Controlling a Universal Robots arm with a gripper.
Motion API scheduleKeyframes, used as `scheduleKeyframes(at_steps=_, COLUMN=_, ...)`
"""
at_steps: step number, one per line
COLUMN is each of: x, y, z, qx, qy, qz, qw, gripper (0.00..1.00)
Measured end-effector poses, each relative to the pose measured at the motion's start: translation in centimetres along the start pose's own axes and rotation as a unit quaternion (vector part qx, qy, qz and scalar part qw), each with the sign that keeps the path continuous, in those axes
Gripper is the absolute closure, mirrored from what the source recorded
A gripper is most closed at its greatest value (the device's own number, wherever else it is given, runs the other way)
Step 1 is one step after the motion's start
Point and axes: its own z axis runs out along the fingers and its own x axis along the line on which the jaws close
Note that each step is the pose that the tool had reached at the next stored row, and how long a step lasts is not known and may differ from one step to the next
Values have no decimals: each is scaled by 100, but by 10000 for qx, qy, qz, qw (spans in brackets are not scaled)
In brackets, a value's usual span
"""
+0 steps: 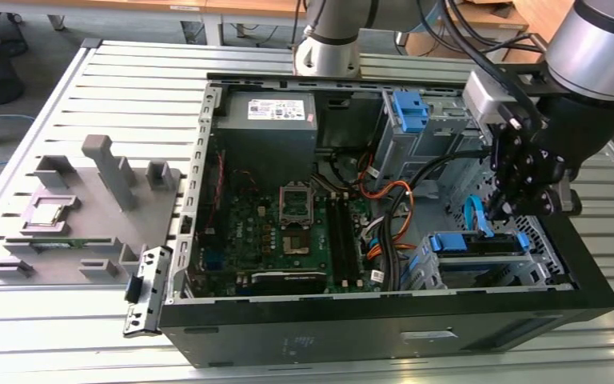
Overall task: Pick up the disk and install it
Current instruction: 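Insert the second disk wire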
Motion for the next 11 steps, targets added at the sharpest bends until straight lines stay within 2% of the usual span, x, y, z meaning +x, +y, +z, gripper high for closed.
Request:
scheduleKeyframes(at_steps=6, x=86, y=-2, z=2, qx=1, qy=0, qz=-17, qw=10000, gripper=83)
scheduleKeyframes(at_steps=11, x=109, y=-2, z=4, qx=1, qy=-1, qz=-17, qw=10000, gripper=83)
